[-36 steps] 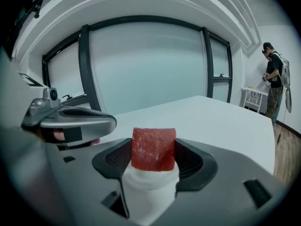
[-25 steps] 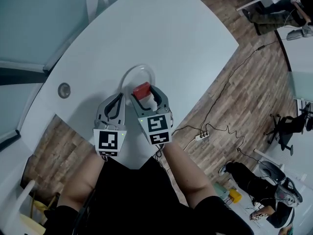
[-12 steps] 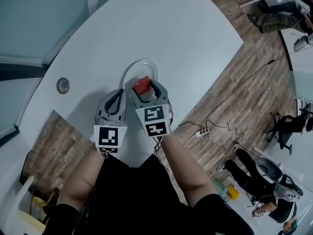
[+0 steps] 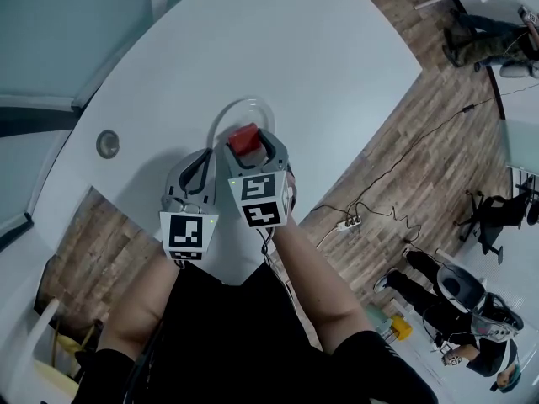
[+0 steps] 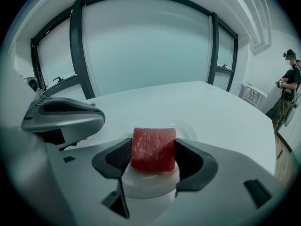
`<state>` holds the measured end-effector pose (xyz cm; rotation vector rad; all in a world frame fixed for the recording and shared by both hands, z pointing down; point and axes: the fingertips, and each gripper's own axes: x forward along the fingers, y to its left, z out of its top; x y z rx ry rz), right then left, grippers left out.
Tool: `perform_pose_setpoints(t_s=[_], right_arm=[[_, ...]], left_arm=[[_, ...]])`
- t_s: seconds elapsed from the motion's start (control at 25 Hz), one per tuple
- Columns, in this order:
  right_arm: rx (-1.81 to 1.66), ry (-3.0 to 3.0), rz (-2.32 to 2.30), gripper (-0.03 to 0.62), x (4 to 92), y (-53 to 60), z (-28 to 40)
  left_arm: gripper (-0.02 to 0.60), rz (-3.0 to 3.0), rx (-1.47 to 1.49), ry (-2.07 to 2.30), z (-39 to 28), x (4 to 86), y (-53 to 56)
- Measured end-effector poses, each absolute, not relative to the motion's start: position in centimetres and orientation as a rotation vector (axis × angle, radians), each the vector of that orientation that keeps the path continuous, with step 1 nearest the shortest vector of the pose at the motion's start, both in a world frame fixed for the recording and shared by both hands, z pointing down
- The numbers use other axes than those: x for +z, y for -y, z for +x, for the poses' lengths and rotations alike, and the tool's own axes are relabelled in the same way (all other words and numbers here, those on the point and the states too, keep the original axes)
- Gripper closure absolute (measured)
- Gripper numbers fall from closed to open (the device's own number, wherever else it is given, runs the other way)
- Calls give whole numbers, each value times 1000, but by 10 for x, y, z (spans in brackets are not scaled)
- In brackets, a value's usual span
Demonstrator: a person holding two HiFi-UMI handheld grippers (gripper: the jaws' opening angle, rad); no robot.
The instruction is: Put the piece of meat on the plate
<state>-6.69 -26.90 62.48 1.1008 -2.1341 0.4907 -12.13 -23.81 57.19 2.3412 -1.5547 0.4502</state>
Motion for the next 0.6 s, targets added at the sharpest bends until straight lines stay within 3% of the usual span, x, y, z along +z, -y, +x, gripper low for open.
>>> perform_pose_setpoints(t_s=[0.6], right_arm=[[498,2123,1149,306,627,268,-62]], left_arm=[[578,2351,455,1557,-125,567,238]])
